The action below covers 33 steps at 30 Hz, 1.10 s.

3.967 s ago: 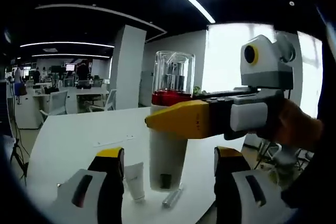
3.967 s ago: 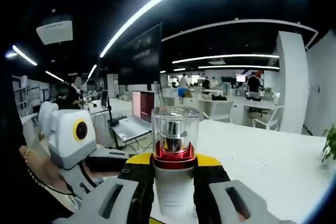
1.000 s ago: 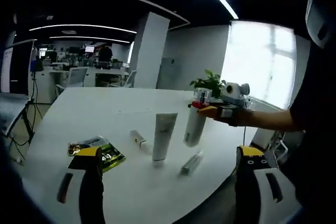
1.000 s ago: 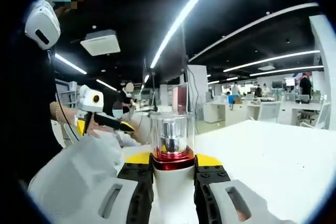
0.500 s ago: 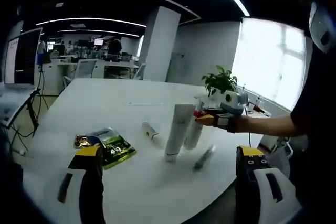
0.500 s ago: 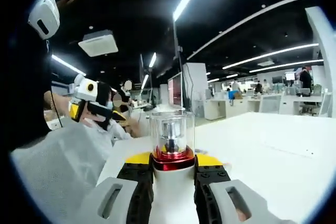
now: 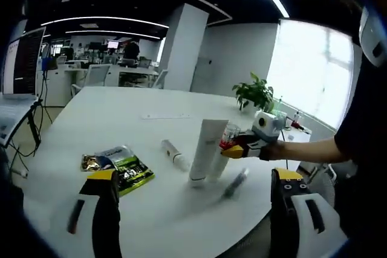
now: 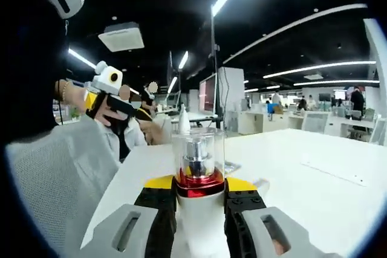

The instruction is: Arrange the skincare products in the storage area until every visible bottle or jar stands upright without overlapping.

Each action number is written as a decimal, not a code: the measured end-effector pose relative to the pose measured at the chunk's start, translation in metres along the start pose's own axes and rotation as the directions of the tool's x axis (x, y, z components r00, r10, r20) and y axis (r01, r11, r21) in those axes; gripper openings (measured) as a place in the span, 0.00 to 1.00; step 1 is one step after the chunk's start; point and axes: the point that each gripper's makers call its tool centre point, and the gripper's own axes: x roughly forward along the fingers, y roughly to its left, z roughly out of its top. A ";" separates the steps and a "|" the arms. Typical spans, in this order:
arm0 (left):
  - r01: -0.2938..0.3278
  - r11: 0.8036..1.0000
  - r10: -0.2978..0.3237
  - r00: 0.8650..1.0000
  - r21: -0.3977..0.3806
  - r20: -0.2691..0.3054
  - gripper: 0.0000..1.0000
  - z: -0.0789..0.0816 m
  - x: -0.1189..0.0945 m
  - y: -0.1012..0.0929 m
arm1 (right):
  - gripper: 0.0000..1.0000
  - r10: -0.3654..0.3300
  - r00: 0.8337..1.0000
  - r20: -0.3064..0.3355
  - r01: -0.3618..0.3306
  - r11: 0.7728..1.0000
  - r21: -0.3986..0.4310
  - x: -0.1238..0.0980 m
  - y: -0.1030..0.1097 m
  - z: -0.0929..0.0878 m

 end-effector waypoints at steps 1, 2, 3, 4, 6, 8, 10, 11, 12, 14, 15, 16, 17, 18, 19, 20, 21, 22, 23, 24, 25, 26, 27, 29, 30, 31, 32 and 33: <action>0.000 1.000 0.000 1.000 -0.005 -0.001 0.97 0.000 0.000 0.000 | 0.20 0.003 1.000 -0.002 -0.003 1.000 0.002 -0.001 -0.001 0.000; 0.001 1.000 -0.001 1.000 -0.009 0.001 0.97 -0.001 0.000 -0.001 | 0.20 0.004 1.000 -0.011 -0.004 1.000 0.006 -0.002 -0.001 -0.001; 0.001 1.000 -0.001 1.000 -0.010 0.002 0.97 -0.001 0.000 -0.001 | 0.20 0.004 1.000 -0.020 -0.004 1.000 -0.001 -0.002 -0.001 -0.002; 0.003 1.000 -0.003 1.000 -0.014 0.004 0.97 -0.001 0.001 -0.002 | 0.20 0.000 1.000 -0.025 0.000 1.000 -0.001 -0.003 -0.001 -0.002; 0.008 1.000 -0.007 1.000 -0.021 0.009 0.97 -0.001 0.002 -0.004 | 0.20 0.001 1.000 -0.027 -0.001 1.000 0.001 -0.003 -0.001 -0.002; 0.014 1.000 -0.014 1.000 -0.021 0.012 0.97 0.000 0.003 -0.007 | 0.20 0.006 1.000 -0.030 -0.005 1.000 0.006 -0.003 -0.002 -0.003; 0.018 1.000 -0.018 1.000 -0.018 0.013 0.96 0.001 0.002 -0.007 | 0.21 0.008 0.999 -0.035 -0.008 1.000 0.003 -0.003 -0.003 -0.003; 0.021 1.000 -0.021 1.000 -0.017 0.017 0.96 0.002 0.002 -0.008 | 0.21 0.010 0.999 -0.043 -0.010 1.000 0.007 -0.003 -0.002 -0.003; 0.022 1.000 -0.022 1.000 -0.015 0.019 0.96 0.003 0.001 -0.008 | 0.21 0.010 0.999 -0.050 -0.009 1.000 0.008 -0.003 -0.002 -0.004; 0.022 1.000 -0.022 1.000 -0.013 0.019 0.97 0.003 0.000 -0.008 | 0.21 0.009 0.998 -0.068 -0.008 1.000 0.021 -0.002 -0.003 -0.004; 0.021 1.000 -0.021 1.000 -0.013 0.019 0.97 0.003 -0.002 -0.007 | 0.21 0.007 0.997 -0.074 -0.006 1.000 0.019 -0.002 -0.003 -0.004; 0.021 1.000 -0.021 1.000 -0.013 0.019 0.97 0.003 -0.003 -0.007 | 0.22 0.002 0.996 -0.084 -0.001 1.000 0.016 -0.002 -0.002 -0.003; 0.021 1.000 -0.020 1.000 -0.015 0.019 0.97 0.003 -0.005 -0.007 | 0.22 -0.006 0.995 -0.097 0.008 1.000 0.020 -0.002 -0.002 -0.004; 0.021 1.000 -0.021 1.000 -0.016 0.020 0.97 0.003 -0.006 -0.008 | 0.22 -0.014 0.995 -0.095 0.017 0.999 0.032 -0.003 -0.003 -0.002; 0.021 1.000 -0.020 1.000 -0.018 0.021 0.97 0.003 -0.007 -0.008 | 0.22 -0.027 0.997 -0.071 0.031 0.998 0.046 -0.004 -0.004 0.004; 0.021 1.000 -0.021 1.000 -0.019 0.021 0.96 0.004 -0.008 -0.009 | 0.23 -0.033 0.997 -0.067 0.036 0.998 0.047 -0.005 -0.003 0.008; 0.023 1.000 -0.023 0.999 -0.020 0.022 0.96 0.005 -0.010 -0.010 | 0.24 -0.045 0.997 -0.069 0.049 0.997 0.057 -0.006 -0.004 0.009; 0.025 0.999 -0.025 0.999 -0.022 0.021 0.96 0.005 -0.011 -0.010 | 0.26 -0.062 0.996 -0.067 0.067 0.995 0.077 -0.008 -0.006 0.013; 0.027 0.999 -0.027 0.999 -0.023 0.020 0.97 0.005 -0.012 -0.011 | 0.28 -0.062 0.996 -0.066 0.067 0.995 0.074 -0.010 -0.005 0.015; 0.029 0.999 -0.028 0.999 -0.023 0.020 0.97 0.006 -0.013 -0.011 | 0.29 -0.067 0.995 -0.067 0.072 0.994 0.078 -0.011 -0.004 0.017; 0.030 0.999 -0.029 0.999 -0.024 0.019 0.97 0.007 -0.014 -0.011 | 0.30 -0.082 0.994 -0.074 0.088 0.993 0.081 -0.014 -0.005 0.018; 0.032 0.999 -0.031 0.999 -0.025 0.020 0.97 0.008 -0.015 -0.012 | 0.30 -0.088 0.993 -0.078 0.095 0.992 0.079 -0.016 -0.004 0.020; 0.034 0.999 -0.033 0.999 -0.028 0.022 0.97 0.009 -0.015 -0.011 | 0.31 -0.089 0.993 -0.081 0.096 0.992 0.079 -0.017 -0.002 0.021; 0.040 0.999 -0.039 0.999 -0.033 0.031 0.97 0.013 -0.017 -0.012 | 0.32 -0.096 0.991 -0.090 0.104 0.991 0.082 -0.021 0.002 0.024; 0.042 0.999 -0.041 0.999 -0.034 0.034 0.97 0.017 -0.019 -0.014 | 0.33 -0.102 0.990 -0.098 0.110 0.990 0.085 -0.022 0.005 0.026; 0.042 0.999 -0.041 0.999 -0.032 0.035 0.98 0.018 -0.019 -0.014 | 0.34 -0.105 0.989 -0.102 0.114 0.990 0.087 -0.024 0.006 0.027; 0.044 0.999 -0.043 0.999 -0.029 0.030 0.98 0.018 -0.019 -0.015 | 0.35 -0.112 0.988 -0.107 0.122 0.988 0.093 -0.026 0.008 0.028; 0.047 0.999 -0.046 0.999 -0.026 0.023 0.98 0.017 -0.019 -0.016 | 0.36 -0.116 0.987 -0.110 0.127 0.987 0.095 -0.027 0.010 0.029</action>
